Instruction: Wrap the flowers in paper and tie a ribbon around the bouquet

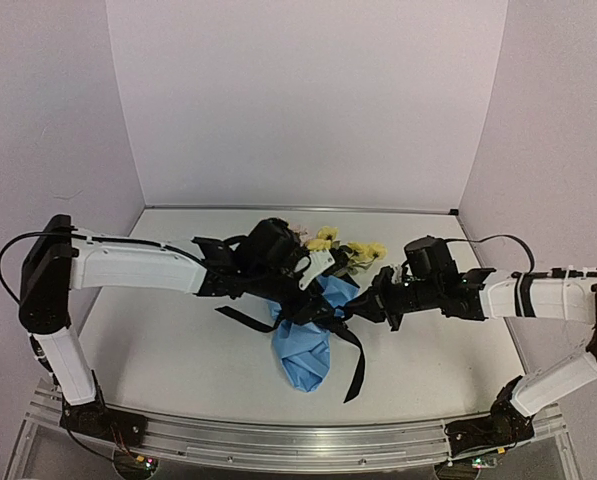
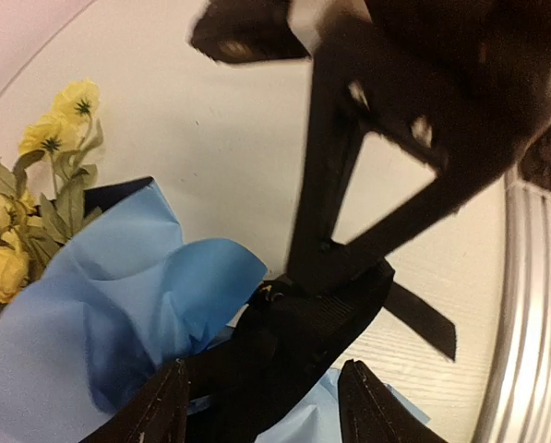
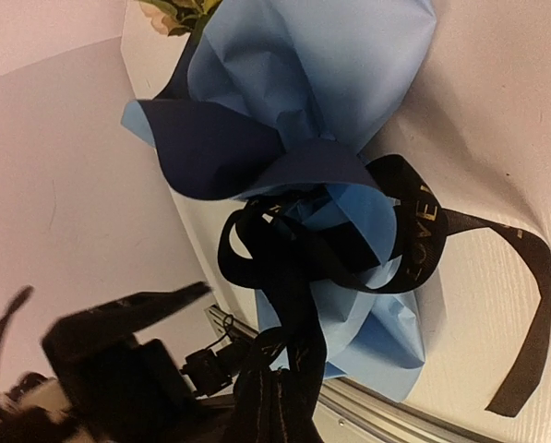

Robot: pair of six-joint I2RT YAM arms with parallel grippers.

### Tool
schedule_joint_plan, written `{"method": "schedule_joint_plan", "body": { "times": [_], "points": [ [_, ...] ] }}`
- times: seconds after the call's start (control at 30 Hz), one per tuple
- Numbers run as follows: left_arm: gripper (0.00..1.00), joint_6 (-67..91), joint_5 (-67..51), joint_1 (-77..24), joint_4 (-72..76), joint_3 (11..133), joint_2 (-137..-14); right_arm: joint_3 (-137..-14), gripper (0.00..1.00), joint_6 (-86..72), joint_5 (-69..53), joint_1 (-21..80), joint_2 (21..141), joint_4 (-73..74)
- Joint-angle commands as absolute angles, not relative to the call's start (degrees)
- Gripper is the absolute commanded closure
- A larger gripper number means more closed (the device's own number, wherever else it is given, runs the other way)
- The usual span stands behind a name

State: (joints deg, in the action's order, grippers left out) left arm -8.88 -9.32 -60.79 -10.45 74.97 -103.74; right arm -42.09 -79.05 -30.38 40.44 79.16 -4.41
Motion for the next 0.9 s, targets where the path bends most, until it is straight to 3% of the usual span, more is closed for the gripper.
{"method": "schedule_joint_plan", "body": {
  "times": [0.0,0.3,0.63,0.87],
  "points": [
    [0.42,0.62,-21.74,-54.95,-7.80,73.35,-94.42,-45.64,1.00,-69.60,-30.17,41.90,78.60,1.96],
    [0.52,10.79,-27.18,-44.59,-19.03,84.77,-104.36,-50.39,1.00,-59.01,-27.54,45.94,81.50,9.59],
    [0.51,7.71,-34.12,-43.15,-35.32,96.07,-115.43,-50.63,1.00,-54.59,-23.22,47.14,83.38,12.18],
    [0.51,6.47,-35.66,-43.23,-38.45,98.77,-118.18,-52.06,1.00,-53.70,-23.61,47.97,85.67,12.39]
  ]
}}
